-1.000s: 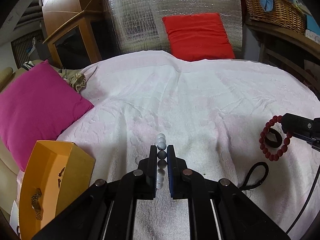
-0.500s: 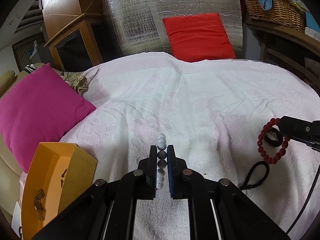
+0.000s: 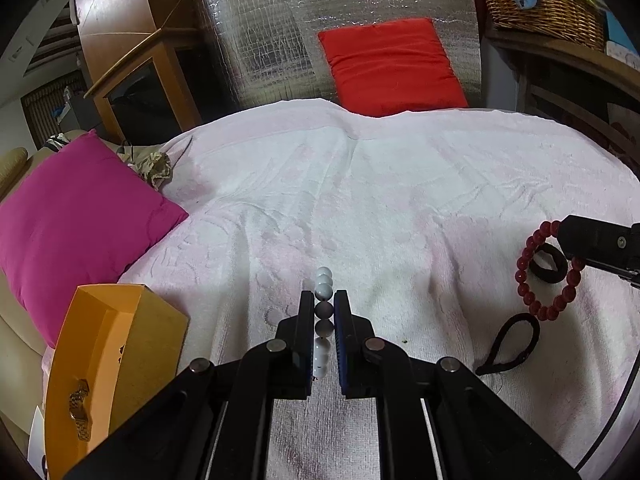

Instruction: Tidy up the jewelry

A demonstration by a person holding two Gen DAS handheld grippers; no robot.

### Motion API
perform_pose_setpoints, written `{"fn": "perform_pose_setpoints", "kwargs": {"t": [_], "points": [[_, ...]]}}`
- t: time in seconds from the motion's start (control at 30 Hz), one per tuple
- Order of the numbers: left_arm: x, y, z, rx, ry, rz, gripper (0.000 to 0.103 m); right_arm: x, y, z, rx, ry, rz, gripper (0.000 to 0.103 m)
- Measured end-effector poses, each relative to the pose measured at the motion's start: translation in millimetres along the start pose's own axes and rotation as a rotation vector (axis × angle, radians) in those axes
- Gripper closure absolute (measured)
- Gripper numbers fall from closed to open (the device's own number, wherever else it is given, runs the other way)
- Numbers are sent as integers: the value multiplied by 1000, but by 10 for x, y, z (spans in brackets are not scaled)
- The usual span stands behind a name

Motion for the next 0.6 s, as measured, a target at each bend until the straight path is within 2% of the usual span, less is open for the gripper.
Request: {"fn": "perform_pose_setpoints", "kwargs": {"t": [0.6], "points": [[74,41,22,-2,-19,28,93,51,18,5,-6,2,24,92]]}}
Point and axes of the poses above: each gripper's, at about its wrist camera, not at the fingertips, and x roughly the way its jaws point, z to its left, y to its underside, the point moved 3 cm from there along x, roughly the way its jaws point, and after that the axes turned 1 degree about -y, right-handed, at the moved point
